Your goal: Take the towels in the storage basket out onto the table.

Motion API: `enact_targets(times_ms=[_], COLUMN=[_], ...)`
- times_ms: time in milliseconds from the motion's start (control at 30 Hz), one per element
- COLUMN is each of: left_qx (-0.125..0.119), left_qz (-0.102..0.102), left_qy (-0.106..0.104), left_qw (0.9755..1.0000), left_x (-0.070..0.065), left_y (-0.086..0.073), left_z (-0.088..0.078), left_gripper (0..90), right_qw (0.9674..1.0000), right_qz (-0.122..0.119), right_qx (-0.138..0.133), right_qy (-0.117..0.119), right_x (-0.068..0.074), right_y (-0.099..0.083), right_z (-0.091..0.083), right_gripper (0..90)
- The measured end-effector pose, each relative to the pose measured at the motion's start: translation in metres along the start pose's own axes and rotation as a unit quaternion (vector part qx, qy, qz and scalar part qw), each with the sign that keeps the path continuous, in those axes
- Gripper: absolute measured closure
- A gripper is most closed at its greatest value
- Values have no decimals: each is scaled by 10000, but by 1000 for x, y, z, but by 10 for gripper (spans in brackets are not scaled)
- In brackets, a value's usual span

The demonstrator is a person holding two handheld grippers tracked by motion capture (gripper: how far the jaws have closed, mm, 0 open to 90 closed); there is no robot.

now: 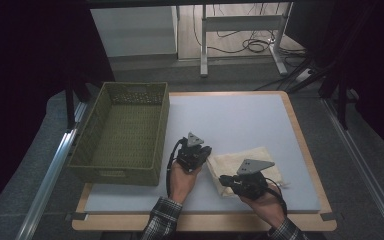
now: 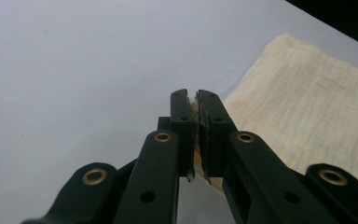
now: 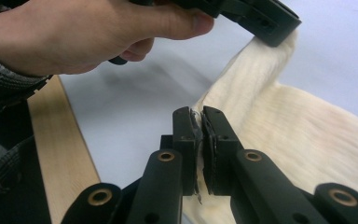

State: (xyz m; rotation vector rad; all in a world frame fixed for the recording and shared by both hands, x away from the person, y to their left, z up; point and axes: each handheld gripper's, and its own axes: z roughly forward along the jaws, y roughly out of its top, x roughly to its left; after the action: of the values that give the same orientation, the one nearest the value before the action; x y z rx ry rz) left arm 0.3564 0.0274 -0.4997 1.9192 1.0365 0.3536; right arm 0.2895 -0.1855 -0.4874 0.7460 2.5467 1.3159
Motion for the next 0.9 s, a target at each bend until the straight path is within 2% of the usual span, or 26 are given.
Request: enact_targets(times_ms=[233,500,900], left_qx=[-25,-9,85], left_qz=[193,435,809], left_qy=[-150,-264,-488], left_qw=[9997,9987,9955], left_x=[-13,-28,-54], left_y=[13,29,51], left_z=[16,33,68], left_gripper=[856,855,853], right_qw=[9995,9984,9947], right_qz=[251,398,739], right_qx=[-79,-156,-236], right_qy=[-197,-378,-675], right_x=[-18,-32,-57], right_y=[-15,-23,-44], right_z=[-18,-37,-64], right_gripper=[846,846,846])
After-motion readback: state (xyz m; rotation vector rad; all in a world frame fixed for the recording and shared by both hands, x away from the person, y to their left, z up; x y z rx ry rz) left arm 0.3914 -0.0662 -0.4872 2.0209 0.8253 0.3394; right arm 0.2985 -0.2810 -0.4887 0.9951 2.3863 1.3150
